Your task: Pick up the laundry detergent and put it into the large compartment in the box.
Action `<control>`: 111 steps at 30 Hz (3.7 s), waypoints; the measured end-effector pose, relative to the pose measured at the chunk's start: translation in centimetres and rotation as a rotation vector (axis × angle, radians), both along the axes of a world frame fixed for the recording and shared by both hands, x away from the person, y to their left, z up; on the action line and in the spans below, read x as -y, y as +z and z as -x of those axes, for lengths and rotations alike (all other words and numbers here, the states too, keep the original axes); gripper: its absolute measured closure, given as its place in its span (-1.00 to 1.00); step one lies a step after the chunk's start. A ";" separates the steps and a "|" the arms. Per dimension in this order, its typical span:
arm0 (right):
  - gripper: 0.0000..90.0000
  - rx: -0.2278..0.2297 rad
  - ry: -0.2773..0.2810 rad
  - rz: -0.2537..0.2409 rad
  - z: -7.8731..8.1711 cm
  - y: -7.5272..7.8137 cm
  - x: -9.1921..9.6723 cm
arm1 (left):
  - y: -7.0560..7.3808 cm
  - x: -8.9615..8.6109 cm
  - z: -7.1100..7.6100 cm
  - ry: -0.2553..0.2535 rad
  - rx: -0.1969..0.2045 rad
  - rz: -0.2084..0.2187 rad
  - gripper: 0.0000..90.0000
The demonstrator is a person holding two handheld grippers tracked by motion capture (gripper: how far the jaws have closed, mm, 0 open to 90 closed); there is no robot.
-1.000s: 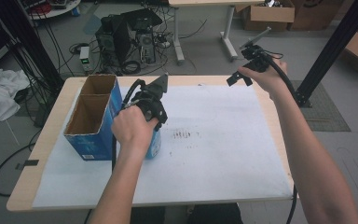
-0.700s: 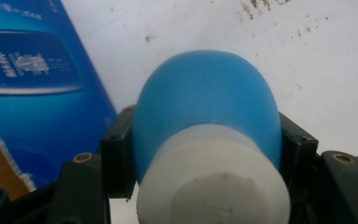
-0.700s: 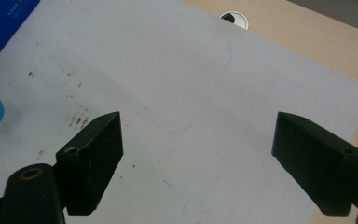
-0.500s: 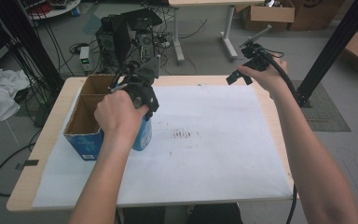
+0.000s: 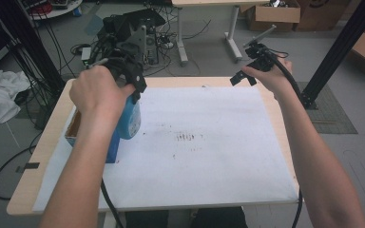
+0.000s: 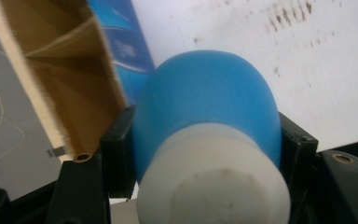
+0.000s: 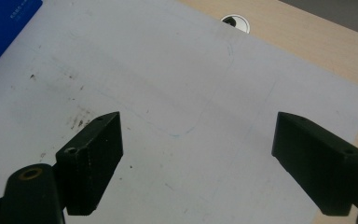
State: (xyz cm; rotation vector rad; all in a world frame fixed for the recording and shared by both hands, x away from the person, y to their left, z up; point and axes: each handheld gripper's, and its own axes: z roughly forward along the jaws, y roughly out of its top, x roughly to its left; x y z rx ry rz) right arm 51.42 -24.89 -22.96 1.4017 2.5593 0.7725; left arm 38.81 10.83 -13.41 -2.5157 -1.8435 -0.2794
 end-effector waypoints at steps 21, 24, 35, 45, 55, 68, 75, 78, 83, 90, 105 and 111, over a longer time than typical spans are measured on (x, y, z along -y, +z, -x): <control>-0.64 0.017 0.012 0.017 -0.2 0.7 -0.8 | 3.2 -8.7 -2.0 0.203 0.048 -0.012 -0.15; -0.64 0.020 0.011 0.020 -0.3 0.9 -0.9 | 2.9 -9.3 -2.2 0.215 0.048 -0.017 -0.15; -0.64 0.008 0.001 0.032 -0.5 0.6 -0.6 | 0.6 -10.5 -2.9 0.235 0.019 -0.018 -0.15; -0.64 0.007 0.006 0.039 -0.6 0.4 -0.8 | -2.4 -11.2 -3.4 0.246 -0.016 0.002 -0.15; -0.64 0.007 0.007 0.043 -0.5 0.3 -1.0 | -4.9 -11.5 -3.6 0.247 -0.040 0.006 -0.15; -0.64 0.002 0.011 0.039 -0.5 -0.1 -1.1 | -7.7 -11.6 -3.9 0.255 -0.065 0.005 -0.15; -0.64 0.000 0.015 0.039 -0.5 -0.3 -1.1 | -9.0 -11.7 -4.0 0.263 -0.072 0.017 -0.15; -0.64 0.000 0.010 0.038 -0.5 -0.3 -1.0 | -9.5 -11.7 -4.0 0.263 -0.074 0.014 -0.15; -0.64 0.001 0.012 0.040 -0.5 -0.2 -0.9 | -10.3 -11.8 -4.1 0.264 -0.087 0.009 -0.15; -0.64 -0.001 0.013 0.043 -0.5 -0.4 -1.0 | -11.6 -12.1 -4.2 0.271 -0.100 0.013 -0.15; -0.64 -0.003 0.014 0.050 -0.5 -0.5 -1.2 | -13.1 -12.2 -4.5 0.271 -0.117 0.008 -0.15; -0.64 -0.005 0.016 0.052 -0.5 -0.7 -1.2 | -13.7 -12.7 -4.4 0.283 -0.126 0.026 -0.15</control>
